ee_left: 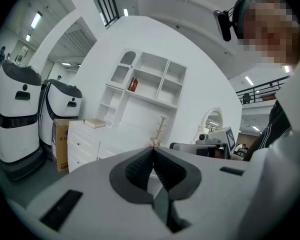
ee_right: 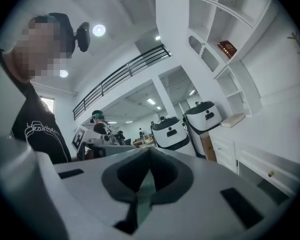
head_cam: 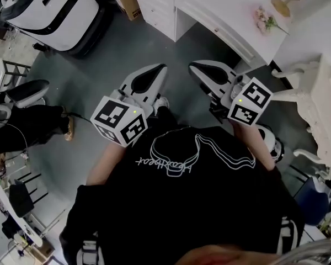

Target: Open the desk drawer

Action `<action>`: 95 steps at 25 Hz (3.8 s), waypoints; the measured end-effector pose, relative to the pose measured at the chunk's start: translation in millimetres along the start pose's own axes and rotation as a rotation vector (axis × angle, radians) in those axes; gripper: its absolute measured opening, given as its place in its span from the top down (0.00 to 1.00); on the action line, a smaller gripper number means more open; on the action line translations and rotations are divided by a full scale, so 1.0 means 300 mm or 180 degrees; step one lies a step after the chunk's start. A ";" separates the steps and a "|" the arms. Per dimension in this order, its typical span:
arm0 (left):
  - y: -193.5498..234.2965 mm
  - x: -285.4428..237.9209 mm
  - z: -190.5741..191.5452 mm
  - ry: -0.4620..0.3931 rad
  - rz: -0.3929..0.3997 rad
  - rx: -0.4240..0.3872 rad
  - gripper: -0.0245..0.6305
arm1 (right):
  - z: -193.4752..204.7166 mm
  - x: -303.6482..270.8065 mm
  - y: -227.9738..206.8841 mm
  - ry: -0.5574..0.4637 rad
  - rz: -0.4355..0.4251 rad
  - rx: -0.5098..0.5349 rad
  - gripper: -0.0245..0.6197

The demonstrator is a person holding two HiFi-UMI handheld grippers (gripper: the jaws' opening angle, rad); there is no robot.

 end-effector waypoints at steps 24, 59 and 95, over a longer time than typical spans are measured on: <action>0.782 -0.231 -0.186 0.0093 -0.0001 0.0217 0.96 | -0.026 -0.665 -0.427 0.0201 0.0206 -0.0244 0.95; 1.583 -0.998 0.039 0.0934 -0.0086 0.0166 0.95 | 0.246 -1.103 -1.310 0.0776 0.0231 -0.0857 0.95; 2.076 -1.360 0.547 0.1338 0.0047 -0.0521 0.70 | 0.717 -1.251 -1.464 0.0559 0.0784 -0.1851 0.95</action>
Point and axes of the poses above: the fingertips, and each gripper's own axes: x backward along the fingers, y to its left, z out of its underside, the point moved 7 cm from there along x, backward along the fingers, and after that the axes turned 9 degrees about -y, right-handed, at the moved point
